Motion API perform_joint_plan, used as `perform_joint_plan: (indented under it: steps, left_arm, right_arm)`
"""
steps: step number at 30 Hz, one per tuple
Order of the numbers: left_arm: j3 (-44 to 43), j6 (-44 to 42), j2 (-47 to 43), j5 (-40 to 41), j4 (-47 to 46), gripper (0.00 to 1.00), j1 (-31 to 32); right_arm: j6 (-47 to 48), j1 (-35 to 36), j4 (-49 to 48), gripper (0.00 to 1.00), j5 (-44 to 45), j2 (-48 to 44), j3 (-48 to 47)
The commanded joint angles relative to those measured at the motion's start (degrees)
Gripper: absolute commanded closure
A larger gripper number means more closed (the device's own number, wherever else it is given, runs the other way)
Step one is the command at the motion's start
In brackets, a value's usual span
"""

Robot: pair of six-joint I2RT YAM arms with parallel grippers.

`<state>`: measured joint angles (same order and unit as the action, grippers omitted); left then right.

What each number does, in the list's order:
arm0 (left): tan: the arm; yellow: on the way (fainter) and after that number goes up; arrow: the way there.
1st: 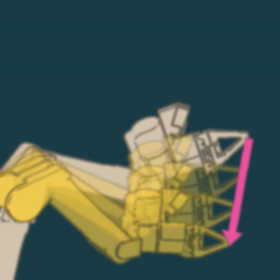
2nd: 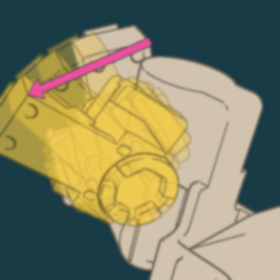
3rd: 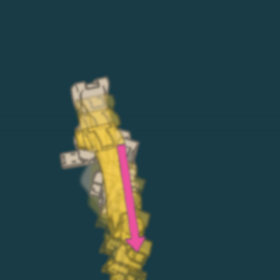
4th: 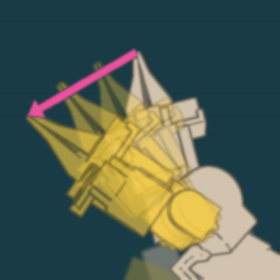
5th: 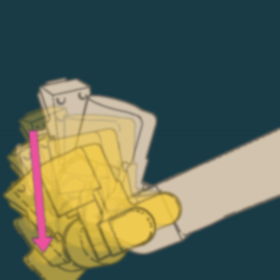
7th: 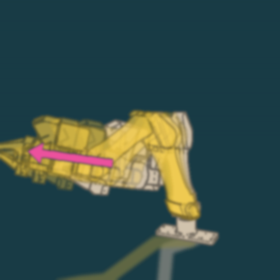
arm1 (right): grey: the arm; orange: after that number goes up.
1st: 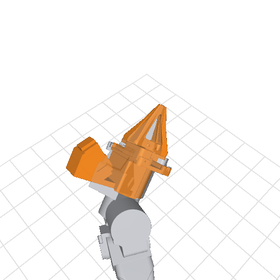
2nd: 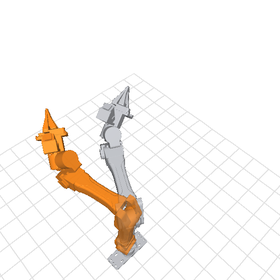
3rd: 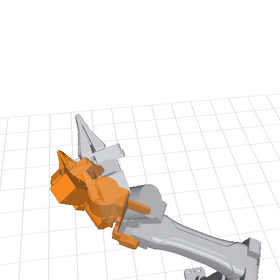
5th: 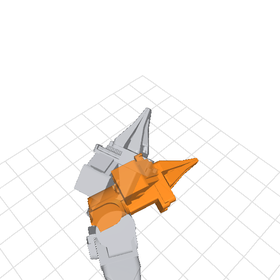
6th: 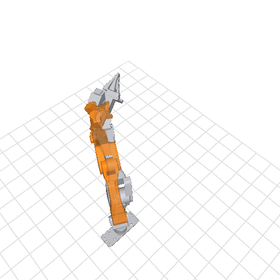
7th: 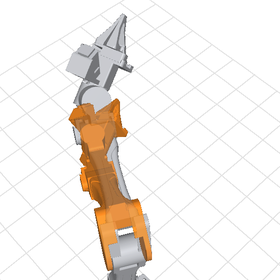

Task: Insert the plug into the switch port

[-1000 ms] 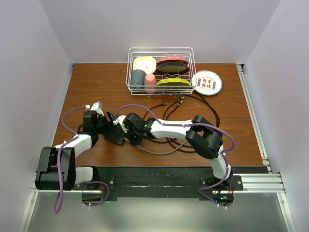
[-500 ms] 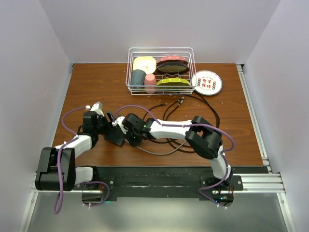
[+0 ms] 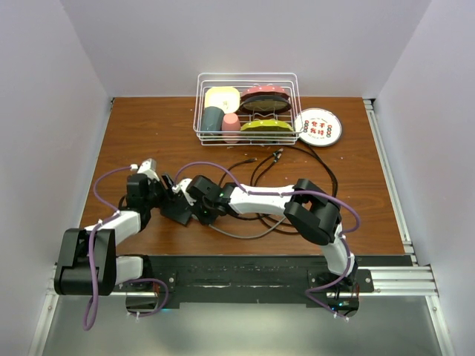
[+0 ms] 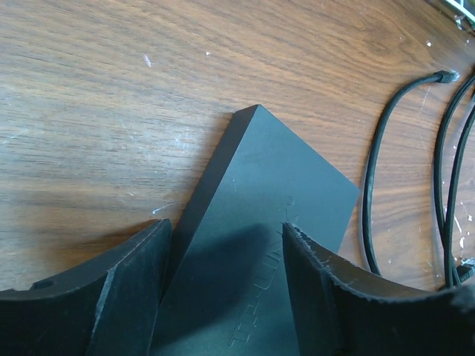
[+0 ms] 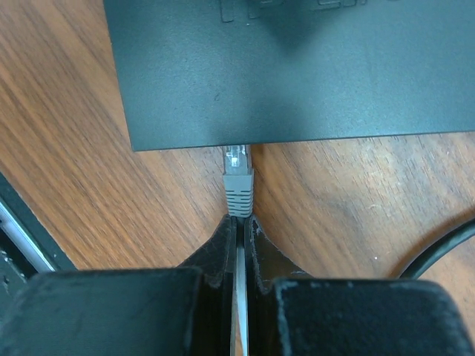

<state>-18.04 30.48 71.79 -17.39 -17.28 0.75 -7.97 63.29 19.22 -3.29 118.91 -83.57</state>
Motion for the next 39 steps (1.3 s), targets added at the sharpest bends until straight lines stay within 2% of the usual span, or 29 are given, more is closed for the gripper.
perform_joint_plan:
  steps: [1,23,39]
  left_arm:
    - [1.8,2.3,-1.4,-5.5,0.8,0.38,0.6]
    - [3.3,5.3,-0.3,-5.8,1.5,0.43,2.9]
    - [4.8,8.5,0.2,-4.1,2.0,0.46,9.6]
  right_arm:
    - [-4.3,0.2,-10.2,1.00,3.2,-0.3,-1.6]
    - [-5.7,-0.1,-24.3,1.00,4.8,-2.0,-1.5]
    - [-7.6,-1.1,-37.1,1.00,8.1,-2.1,1.9]
